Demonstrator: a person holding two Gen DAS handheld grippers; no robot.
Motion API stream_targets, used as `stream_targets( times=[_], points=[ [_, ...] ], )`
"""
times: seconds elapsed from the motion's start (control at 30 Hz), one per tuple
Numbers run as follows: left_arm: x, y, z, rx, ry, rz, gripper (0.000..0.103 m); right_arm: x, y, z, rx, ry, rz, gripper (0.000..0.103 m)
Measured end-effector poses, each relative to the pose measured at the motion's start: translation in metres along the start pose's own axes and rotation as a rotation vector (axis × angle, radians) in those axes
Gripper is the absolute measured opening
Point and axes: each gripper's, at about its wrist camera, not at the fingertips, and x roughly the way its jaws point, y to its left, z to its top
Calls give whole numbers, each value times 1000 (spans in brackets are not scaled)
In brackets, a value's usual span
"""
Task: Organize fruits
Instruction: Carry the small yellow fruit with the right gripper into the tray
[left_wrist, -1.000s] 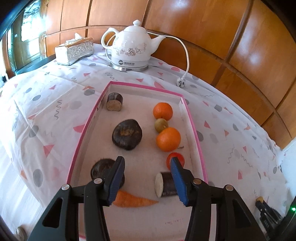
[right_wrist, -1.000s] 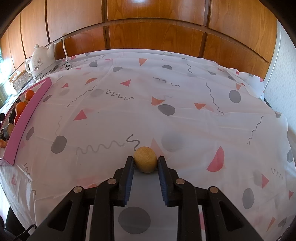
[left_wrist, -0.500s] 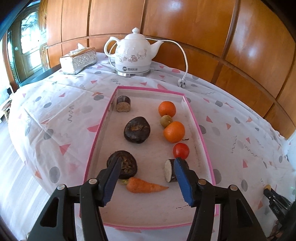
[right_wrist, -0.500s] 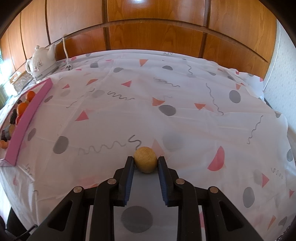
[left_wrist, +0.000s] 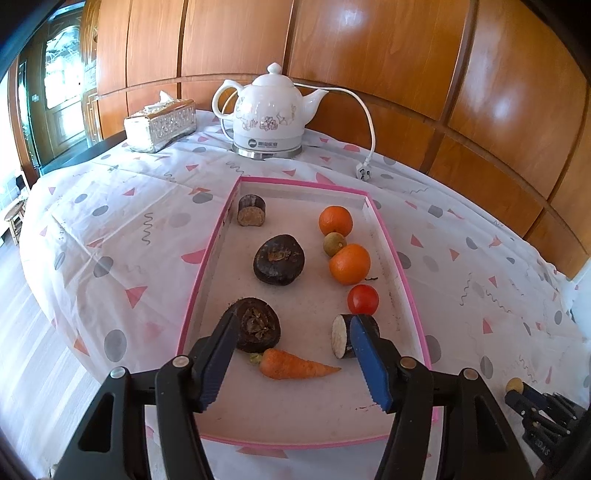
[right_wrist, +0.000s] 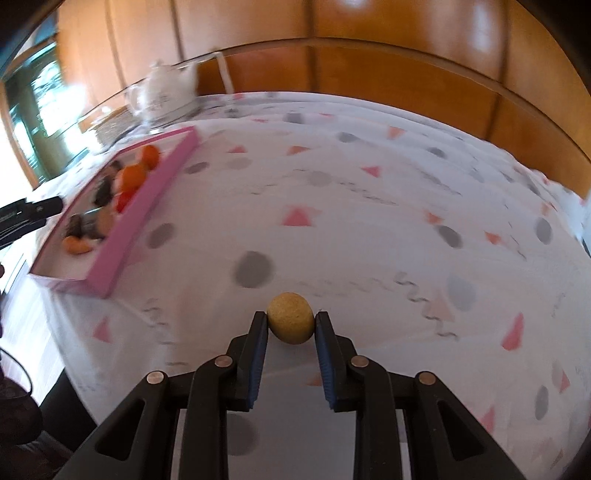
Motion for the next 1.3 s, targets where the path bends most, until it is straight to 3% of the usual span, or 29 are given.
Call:
stream_targets(
  times=[0.27,0.63,1.07,1.3],
  points=[
    [-3,8,-4,-29,-2,-8,67,-3,46,8,-140,20,122,26],
    [-4,17,-2,-61,-7,-9,67,-3,70,7,-231,41,160,26],
    [-10,54,3,-143,-40,65,67,-3,134,62,-310,-15,356,26],
    [-9,51,1,-130,-38,59,67,31,153,69,-339,33,285,27]
  ],
)
